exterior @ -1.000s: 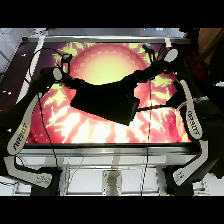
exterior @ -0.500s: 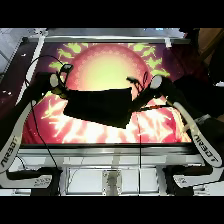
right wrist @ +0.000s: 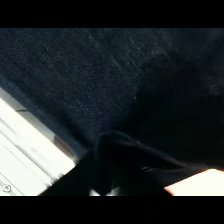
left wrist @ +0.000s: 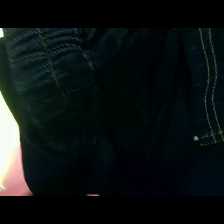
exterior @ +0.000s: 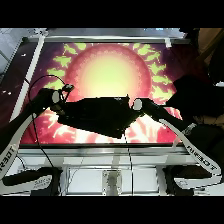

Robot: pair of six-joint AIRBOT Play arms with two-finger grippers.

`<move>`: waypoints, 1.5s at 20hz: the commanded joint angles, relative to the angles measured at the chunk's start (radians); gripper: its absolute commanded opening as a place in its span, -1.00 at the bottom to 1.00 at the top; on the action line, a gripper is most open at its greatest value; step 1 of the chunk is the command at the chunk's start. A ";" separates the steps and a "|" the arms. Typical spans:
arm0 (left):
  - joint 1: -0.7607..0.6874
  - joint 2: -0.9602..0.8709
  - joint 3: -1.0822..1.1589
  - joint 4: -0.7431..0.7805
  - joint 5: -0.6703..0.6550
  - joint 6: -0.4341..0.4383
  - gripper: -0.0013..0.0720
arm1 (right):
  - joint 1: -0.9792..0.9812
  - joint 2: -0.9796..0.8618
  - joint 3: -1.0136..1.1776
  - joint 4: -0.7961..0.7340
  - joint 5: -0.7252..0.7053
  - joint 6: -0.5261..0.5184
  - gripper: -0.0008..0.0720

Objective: Fold the clothes and pants, and hang the long-sleeved shirts on hangers.

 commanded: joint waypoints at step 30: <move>0.000 0.820 0.014 -0.010 -0.256 -0.324 0.93 | -0.717 0.095 -0.238 0.523 0.227 -0.103 -0.13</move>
